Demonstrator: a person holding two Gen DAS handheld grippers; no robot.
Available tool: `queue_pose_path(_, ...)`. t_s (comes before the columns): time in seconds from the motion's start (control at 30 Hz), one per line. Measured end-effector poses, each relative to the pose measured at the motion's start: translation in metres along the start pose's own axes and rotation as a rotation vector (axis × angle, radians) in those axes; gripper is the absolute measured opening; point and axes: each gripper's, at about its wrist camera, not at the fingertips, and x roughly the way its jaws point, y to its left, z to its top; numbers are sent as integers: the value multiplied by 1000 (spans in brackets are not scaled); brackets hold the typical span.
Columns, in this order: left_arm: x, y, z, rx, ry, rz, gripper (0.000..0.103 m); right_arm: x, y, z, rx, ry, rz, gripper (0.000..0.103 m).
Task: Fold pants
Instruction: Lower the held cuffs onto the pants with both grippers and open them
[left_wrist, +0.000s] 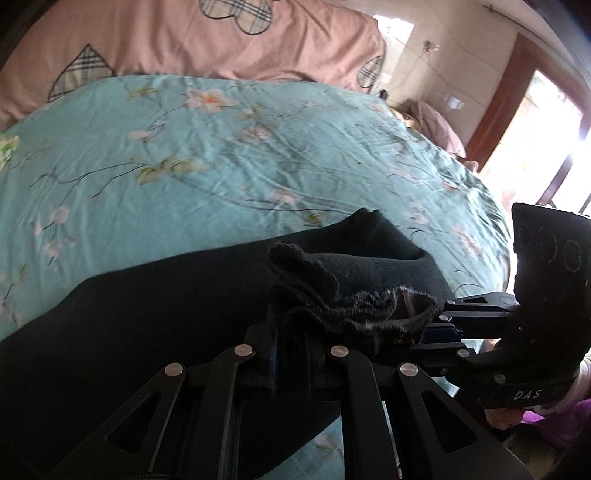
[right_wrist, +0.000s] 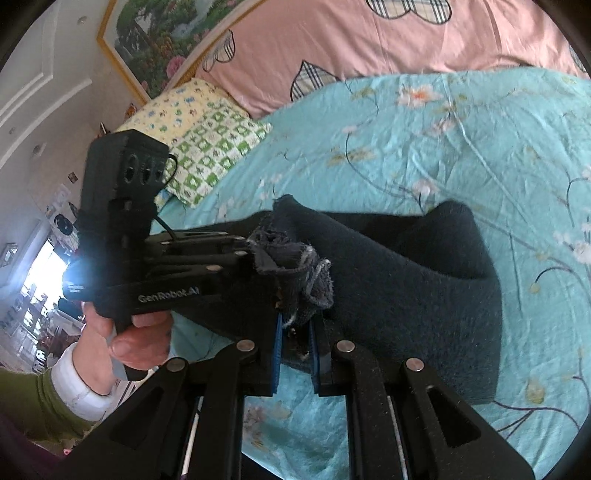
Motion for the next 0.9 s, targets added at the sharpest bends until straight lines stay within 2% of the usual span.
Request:
queue_pose_path(0.1,-3,5,-7,-29,2,39,14,9,1,-3,0,33,-5,19)
queue_pose_path(0.23,-12,12,-16,-73,-15,121,16,19,7,-7,-14,81,25,45)
queue_pose_path(0.3,-20,17,-20,-103,-33,150,16,21,13,-7,-36,81,20,50)
queue_pose_path(0.37,-29,22,-23,-131,-47,196,18,22,19,-8,-46,84,26,52)
queue_pose_path(0.53,-54,33,-33,-205,-89,280,36,17,27,-4,-55,67,48,52)
queue_pose_path(0.67,-66,40,-42,-255,-104,335,38,12,36,2,-78,49,58,52)
queue_pose_path(0.9,-84,53,-63,-351,-118,387,43,15,49,13,-124,37,72,52)
